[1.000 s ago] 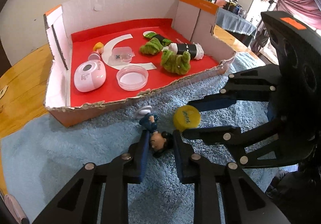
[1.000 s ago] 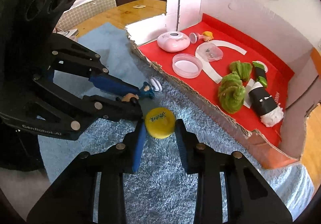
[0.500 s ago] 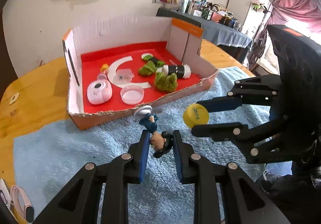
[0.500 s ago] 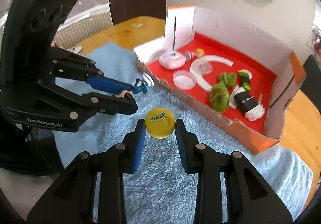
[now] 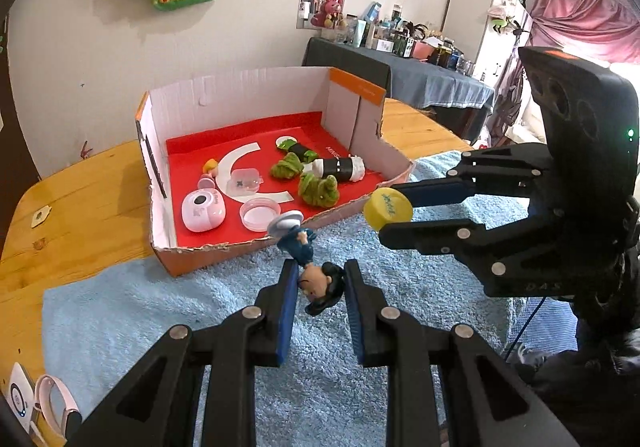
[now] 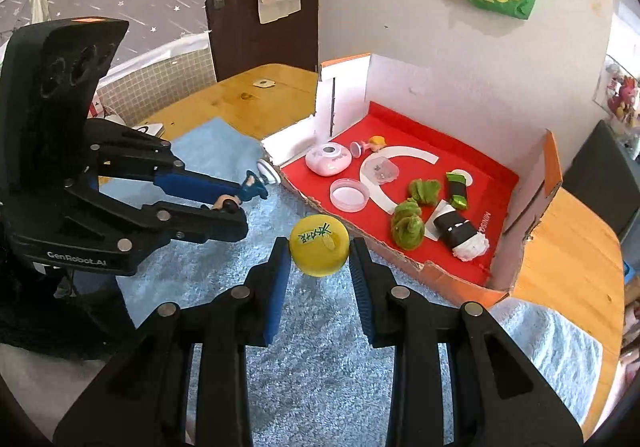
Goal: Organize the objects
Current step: 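Lift and carry the figurine and yellow cap into the red-lined box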
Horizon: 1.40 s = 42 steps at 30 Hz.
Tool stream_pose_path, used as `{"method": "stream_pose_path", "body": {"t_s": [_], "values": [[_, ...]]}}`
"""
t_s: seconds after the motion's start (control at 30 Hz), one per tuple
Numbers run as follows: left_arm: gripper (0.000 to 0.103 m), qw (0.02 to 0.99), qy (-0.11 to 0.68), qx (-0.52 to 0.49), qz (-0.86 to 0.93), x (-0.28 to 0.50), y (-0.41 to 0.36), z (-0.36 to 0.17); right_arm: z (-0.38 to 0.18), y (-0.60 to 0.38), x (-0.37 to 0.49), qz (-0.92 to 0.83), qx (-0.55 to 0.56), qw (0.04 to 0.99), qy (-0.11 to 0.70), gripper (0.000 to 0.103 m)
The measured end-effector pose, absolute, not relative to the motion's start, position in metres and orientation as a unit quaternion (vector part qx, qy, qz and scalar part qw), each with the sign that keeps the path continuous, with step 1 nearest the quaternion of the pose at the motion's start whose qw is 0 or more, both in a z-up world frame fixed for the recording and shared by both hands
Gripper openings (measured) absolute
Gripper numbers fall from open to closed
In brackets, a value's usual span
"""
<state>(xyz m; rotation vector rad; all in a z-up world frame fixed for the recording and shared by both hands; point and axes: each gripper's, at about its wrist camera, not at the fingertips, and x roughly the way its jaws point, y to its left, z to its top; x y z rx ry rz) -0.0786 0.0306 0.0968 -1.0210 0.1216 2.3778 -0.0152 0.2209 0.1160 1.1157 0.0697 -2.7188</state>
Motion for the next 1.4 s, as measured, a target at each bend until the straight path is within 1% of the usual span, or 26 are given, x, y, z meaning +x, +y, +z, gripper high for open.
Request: {"method": "stream_pose_path", "body": {"t_s": [0.33,0.63,0.83,1.0,1.2,1.4], "values": [[0.024,0.271,0.042,-0.375,0.886,-0.078,0.029,0.101,0.118,0.225,-0.019,-0.922,0.374,0.097,0.019,0.029],[0.024,0.263,0.039,-0.359,0.895,-0.102,0.032,0.12,0.133,0.24,-0.042,-0.927,0.368,0.074,0.015,0.029],[0.024,0.261,0.051,-0.365,0.892,-0.142,0.039,0.129,0.139,0.26,-0.079,-0.917,0.397,0.042,0.016,0.029],[0.024,0.266,0.049,-0.39,0.88,-0.189,0.045,0.128,0.136,0.279,-0.118,-0.902,0.432,0.026,0.007,0.029],[0.024,0.26,0.046,-0.432,0.863,-0.248,0.052,0.113,0.121,0.296,-0.159,-0.881,0.473,0.013,0.002,0.029],[0.024,0.249,0.044,-0.463,0.85,-0.288,0.056,0.095,0.099,0.304,-0.19,-0.86,0.51,0.012,-0.001,0.029]]}}
